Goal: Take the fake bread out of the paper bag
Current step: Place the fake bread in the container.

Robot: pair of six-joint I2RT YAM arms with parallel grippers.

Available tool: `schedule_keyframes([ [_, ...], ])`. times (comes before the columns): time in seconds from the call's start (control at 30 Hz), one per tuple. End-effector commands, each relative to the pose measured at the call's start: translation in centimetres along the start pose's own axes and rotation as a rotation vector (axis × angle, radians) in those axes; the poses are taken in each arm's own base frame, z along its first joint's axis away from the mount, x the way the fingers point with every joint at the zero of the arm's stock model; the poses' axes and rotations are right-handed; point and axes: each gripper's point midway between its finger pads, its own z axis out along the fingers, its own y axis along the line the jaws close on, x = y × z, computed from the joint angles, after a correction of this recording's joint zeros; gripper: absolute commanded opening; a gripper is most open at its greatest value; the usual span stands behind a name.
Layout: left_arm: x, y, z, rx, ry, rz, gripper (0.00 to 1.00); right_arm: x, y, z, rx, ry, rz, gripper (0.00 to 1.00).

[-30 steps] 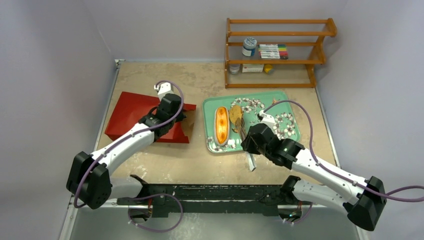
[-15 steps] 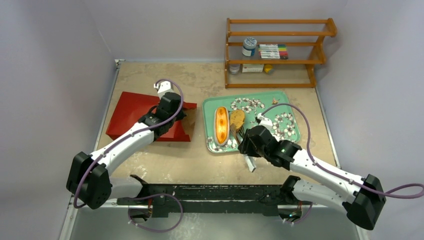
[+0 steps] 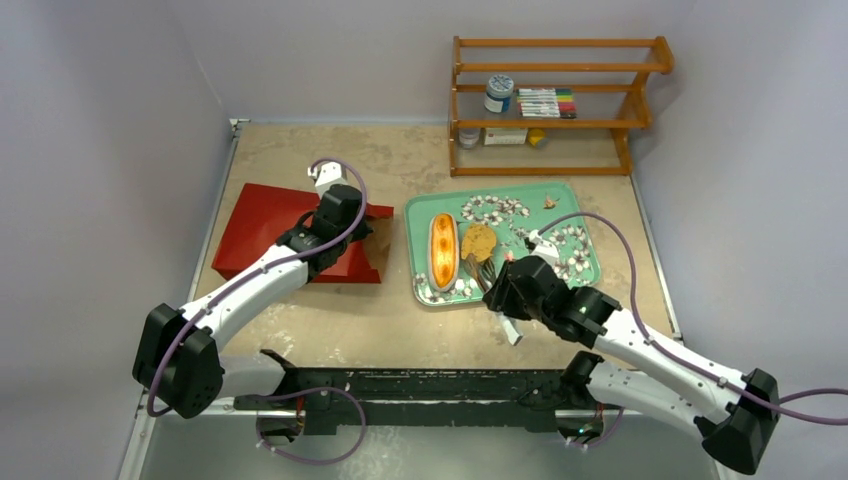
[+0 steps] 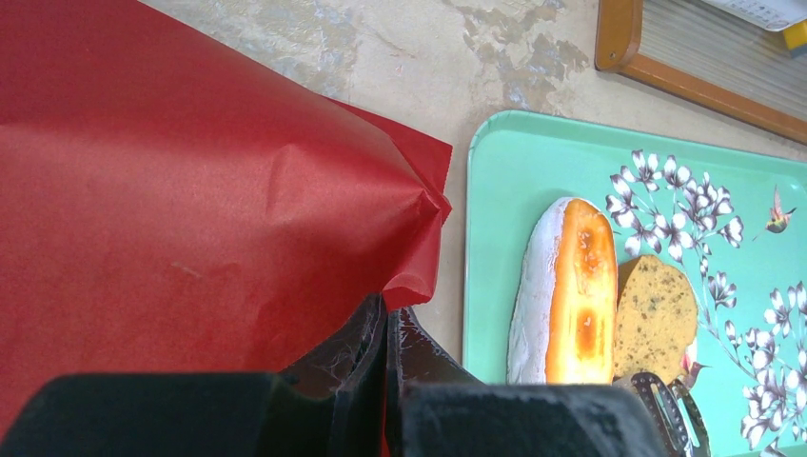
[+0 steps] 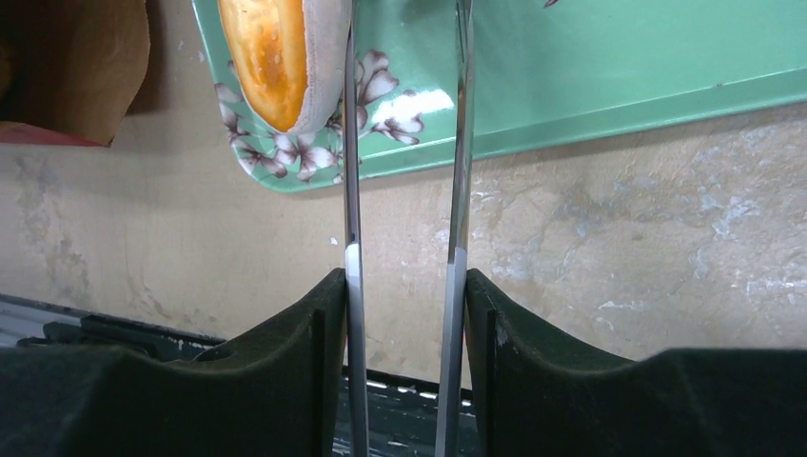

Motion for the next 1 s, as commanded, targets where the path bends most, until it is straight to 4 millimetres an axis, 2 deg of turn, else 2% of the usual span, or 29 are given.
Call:
schedule_keyframes([
  [0.0, -2.2, -1.5, -0.8, 0.06, -0.057, -0.022, 0.0, -0.4, -0.2, -0.4, 0.009, -0.015, 0.038, 0.48],
  [0.33, -2.3, -1.5, -0.8, 0.058, -0.058, -0.014, 0.0, -1.3, 0.3, -1.9, -0.015, -0.032, 0.033, 0.47],
  [0.63, -2.2, -1.3, -0.7, 0.05, -0.057, -0.012, 0.0, -3.0, 1.8, -3.7, -0.065, -0.061, 0.022, 0.45],
  [0.83, -2.3, -1.1, -1.1, 0.045, -0.056, -0.006, 0.0, -4.6, 3.7, -4.9, -0.117, -0.088, -0.021, 0.44],
  [0.97, -2.3, -0.8, -1.9, 0.048, -0.051, -0.009, 0.0, -5.6, 6.1, -5.0, -0.185, -0.101, -0.084, 0.44],
])
